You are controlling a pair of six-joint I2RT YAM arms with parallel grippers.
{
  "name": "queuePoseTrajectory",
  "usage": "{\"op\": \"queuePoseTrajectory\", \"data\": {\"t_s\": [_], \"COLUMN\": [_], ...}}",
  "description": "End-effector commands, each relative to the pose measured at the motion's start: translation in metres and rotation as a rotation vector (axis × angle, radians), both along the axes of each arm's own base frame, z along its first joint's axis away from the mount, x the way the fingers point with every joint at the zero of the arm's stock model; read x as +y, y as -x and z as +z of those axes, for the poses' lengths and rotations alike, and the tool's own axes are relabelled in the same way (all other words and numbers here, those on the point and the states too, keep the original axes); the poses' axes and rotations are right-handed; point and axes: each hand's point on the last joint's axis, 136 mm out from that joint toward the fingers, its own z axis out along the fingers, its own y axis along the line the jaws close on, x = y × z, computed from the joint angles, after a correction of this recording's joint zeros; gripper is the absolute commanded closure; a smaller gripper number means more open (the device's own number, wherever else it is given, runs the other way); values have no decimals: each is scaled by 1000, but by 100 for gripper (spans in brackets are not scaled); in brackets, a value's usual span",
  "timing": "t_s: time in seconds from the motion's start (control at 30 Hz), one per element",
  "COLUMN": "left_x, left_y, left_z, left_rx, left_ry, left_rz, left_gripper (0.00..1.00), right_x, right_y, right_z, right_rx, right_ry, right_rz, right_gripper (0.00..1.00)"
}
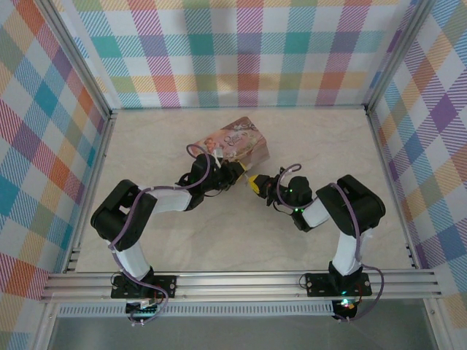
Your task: Unlock the padlock with the key
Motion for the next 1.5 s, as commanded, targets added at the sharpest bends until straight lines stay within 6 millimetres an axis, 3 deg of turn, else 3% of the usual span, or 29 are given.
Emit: {"op": "queuePoseTrajectory", "data": {"t_s": [0.0,0.13,0.3,0.57,0.9,1.23,1.47], "left_x": [-26,-25,-27,-26,-28,-49,-49], "left_y": [27,27,27,29,31,53,59], "left_z": [32,30,31,24,26,29,19], "left_rx": [-40,-40,-43,-30,-30,-27,-2], "left_ry": [117,112,117,102,107,109,62], "left_rz": [-152,-151,-159,-162,-181,-308,-333], "left_gripper": [94,94,95,95,97,100,100], "right_x": [-1,4,5,7,14,24,21], "right_y": [-12,-10,-11,-11,-16,-27,-18], "right_z": [22,34,30,48,43,52,36], "right_rx": [-16,-40,-6,-12,-30,-85,-59], "right_ry": [-70,-89,-101,-147,-127,-124,-93], "right_rz": [-50,-19,-17,-7,20,36,43], "right_gripper": [100,100,100,100,100,100,95]}}
